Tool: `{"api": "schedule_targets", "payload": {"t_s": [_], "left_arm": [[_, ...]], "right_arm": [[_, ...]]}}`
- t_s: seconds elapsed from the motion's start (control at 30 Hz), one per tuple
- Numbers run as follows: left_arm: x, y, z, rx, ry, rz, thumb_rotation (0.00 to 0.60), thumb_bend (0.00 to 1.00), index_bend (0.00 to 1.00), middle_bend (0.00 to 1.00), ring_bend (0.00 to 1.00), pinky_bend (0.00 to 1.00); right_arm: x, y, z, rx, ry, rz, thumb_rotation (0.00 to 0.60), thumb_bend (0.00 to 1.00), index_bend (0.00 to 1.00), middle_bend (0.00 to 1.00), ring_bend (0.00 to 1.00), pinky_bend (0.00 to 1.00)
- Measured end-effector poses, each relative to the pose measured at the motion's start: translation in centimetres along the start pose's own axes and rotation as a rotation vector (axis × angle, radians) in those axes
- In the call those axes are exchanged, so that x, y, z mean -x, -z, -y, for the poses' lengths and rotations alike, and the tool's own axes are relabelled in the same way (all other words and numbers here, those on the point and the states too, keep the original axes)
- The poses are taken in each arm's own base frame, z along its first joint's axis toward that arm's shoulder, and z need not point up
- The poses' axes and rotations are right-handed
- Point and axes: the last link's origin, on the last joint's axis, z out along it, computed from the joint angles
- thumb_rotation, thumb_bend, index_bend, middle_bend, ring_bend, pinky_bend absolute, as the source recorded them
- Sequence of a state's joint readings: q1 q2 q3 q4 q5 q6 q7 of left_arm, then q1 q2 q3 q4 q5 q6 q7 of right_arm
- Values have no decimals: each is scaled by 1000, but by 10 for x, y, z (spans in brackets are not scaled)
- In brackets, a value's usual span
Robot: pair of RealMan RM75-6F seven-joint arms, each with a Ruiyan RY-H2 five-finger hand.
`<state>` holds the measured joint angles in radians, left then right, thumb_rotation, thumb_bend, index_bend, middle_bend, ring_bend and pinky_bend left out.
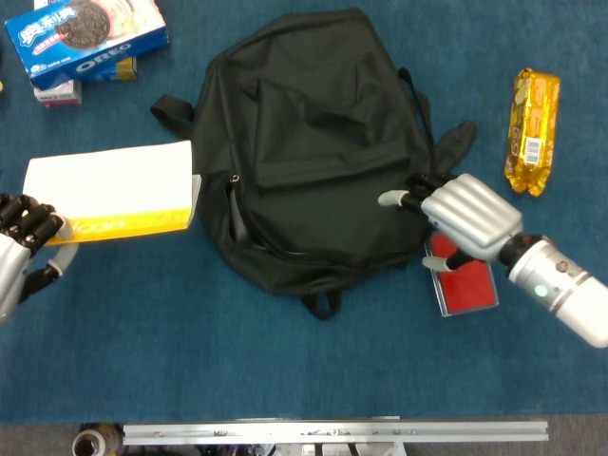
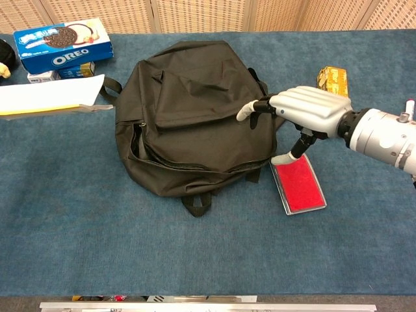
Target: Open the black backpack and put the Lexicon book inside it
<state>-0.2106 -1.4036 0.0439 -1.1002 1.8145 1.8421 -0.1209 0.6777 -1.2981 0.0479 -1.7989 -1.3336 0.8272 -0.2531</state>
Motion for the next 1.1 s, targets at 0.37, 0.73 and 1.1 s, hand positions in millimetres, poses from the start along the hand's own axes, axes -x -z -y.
{"api": "schedule_targets", "payload": {"t_s": [0.37, 0.73, 1.1], "left_arm": [[1, 2, 0, -5, 4, 4, 600, 340, 637, 623, 503, 540], [1, 4, 0, -6, 11, 3, 600, 341, 638, 624, 504, 540], [2, 4, 1, -5, 15, 0, 600, 341, 639, 624, 504, 540]], "right_arm": [[27, -17, 14, -6, 97, -35, 600, 127, 227, 347, 178, 315], [42, -23, 14, 21, 159, -55, 600, 121, 227, 330, 167, 304], [50, -39, 14, 31, 146, -82, 600, 179, 227, 330, 166, 304]]}}
